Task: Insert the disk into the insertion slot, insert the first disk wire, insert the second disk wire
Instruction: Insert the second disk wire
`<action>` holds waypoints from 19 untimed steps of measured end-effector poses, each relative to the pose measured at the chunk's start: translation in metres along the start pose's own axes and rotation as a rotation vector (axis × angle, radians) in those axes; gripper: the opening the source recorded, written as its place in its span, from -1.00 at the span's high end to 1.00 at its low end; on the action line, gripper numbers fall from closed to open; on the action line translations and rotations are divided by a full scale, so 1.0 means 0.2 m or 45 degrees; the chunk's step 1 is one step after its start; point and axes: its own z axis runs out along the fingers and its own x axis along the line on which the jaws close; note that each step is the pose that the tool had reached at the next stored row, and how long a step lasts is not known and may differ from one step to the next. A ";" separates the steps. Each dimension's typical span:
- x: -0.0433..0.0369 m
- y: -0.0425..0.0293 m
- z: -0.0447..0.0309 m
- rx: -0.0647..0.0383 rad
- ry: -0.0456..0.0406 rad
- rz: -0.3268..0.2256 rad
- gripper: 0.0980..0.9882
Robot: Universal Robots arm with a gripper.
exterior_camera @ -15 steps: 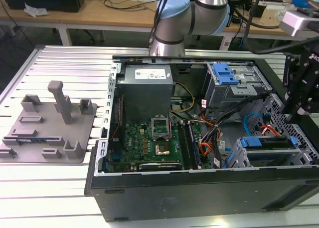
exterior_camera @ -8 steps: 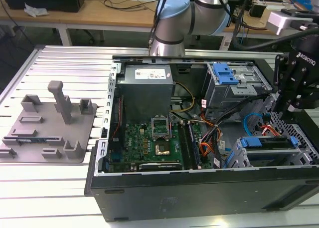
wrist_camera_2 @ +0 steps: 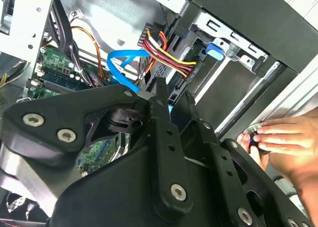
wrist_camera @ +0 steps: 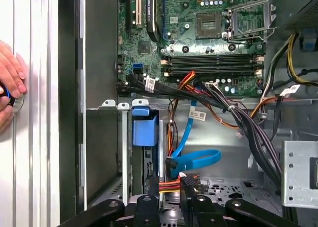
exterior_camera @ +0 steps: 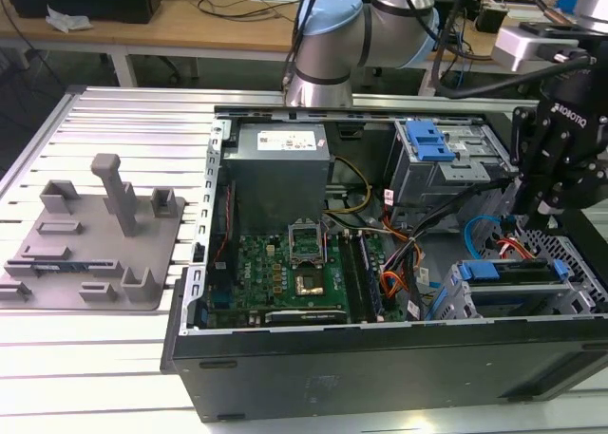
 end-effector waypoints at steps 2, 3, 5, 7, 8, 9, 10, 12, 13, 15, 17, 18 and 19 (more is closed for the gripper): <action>-0.016 0.022 0.003 0.001 0.004 -0.003 0.52; -0.022 0.039 0.006 0.003 0.006 -0.002 0.52; -0.023 0.049 0.010 0.006 0.016 -0.011 0.52; -0.023 0.051 0.012 0.008 0.038 -0.029 0.52; -0.024 0.051 0.012 0.009 0.050 -0.037 0.52; -0.027 0.053 0.014 0.011 0.071 -0.049 0.52; -0.037 0.057 0.016 0.012 0.085 -0.055 0.52; -0.078 0.072 0.023 0.013 0.099 -0.061 0.52; -0.089 0.077 0.025 0.013 0.104 -0.063 0.52; -0.112 0.087 0.029 0.013 0.133 -0.070 0.52; -0.118 0.087 0.029 0.015 0.164 -0.081 0.52; -0.121 0.087 0.029 0.016 0.176 -0.086 0.52; -0.131 0.087 0.028 0.020 0.192 -0.093 0.52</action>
